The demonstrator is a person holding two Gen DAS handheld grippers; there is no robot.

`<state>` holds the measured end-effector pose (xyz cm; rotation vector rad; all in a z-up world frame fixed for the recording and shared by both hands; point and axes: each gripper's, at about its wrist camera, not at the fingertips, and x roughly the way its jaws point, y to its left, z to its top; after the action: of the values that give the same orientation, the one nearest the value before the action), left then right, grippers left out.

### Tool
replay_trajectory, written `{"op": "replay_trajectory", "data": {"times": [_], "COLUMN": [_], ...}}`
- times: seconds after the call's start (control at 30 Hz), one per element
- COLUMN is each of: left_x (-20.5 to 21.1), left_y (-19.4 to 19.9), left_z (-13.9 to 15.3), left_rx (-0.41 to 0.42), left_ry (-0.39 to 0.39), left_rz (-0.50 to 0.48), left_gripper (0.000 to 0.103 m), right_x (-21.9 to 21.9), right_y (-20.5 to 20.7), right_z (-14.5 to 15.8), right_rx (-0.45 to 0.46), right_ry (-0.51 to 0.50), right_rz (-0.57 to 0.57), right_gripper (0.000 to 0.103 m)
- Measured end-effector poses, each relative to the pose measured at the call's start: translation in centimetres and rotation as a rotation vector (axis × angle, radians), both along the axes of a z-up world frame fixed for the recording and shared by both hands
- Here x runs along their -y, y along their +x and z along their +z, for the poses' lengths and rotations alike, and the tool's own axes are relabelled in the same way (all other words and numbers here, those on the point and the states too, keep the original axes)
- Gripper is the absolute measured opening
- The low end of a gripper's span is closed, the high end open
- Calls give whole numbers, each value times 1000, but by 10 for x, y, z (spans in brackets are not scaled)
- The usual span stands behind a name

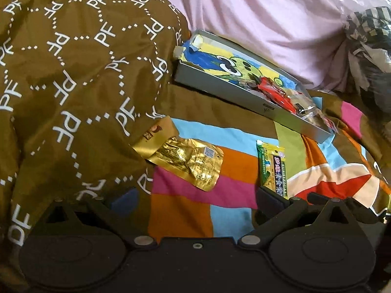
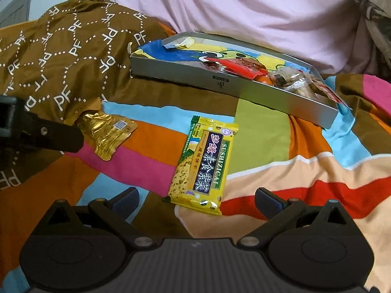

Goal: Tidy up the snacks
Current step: 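Grasp the yellow-green biscuit pack with the right tool while the left tool reaches the gold foil pack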

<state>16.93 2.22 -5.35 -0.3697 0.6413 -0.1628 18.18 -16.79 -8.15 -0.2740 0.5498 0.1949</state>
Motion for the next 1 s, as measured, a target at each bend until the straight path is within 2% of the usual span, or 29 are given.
{"op": "replay_trajectory", "data": {"times": [0.17, 0.3, 0.4, 0.5, 0.57, 0.63, 0.67, 0.73, 0.9, 1.0], "left_x": [2, 4, -2, -15, -22, -24, -24, -22, -22, -28], "left_y": [6, 21, 38, 56, 70, 83, 88, 99, 106, 105], "left_z": [5, 14, 17, 19, 20, 22, 21, 18, 14, 12], "left_rx": [12, 52, 50, 30, 18, 11, -1, -54, -96, -123], "left_ry": [13, 91, 122, 85, 69, 68, 65, 43, 32, -20], "left_rz": [25, 1, -33, -27, -51, -100, -133, -221, -290, -293], "left_gripper": [102, 102, 102, 102, 102, 102, 102, 102, 102, 102], "right_x": [-10, -13, -8, -1, 3, 4, 3, 3, 6, 11], "right_y": [17, 27, 31, 34, 37, 37, 37, 38, 37, 35], "right_z": [-3, -7, -10, -9, -8, -7, -6, -4, -1, 2], "right_rx": [51, 37, 20, 2, -10, -10, -11, -20, -62, -93], "right_ry": [-51, -53, -30, 15, 37, 44, 44, 37, 45, 62], "right_rz": [2, 6, 5, -9, -15, -18, -15, -8, -16, -17], "right_gripper": [103, 103, 93, 83, 80, 68, 66, 58, 54, 53]}}
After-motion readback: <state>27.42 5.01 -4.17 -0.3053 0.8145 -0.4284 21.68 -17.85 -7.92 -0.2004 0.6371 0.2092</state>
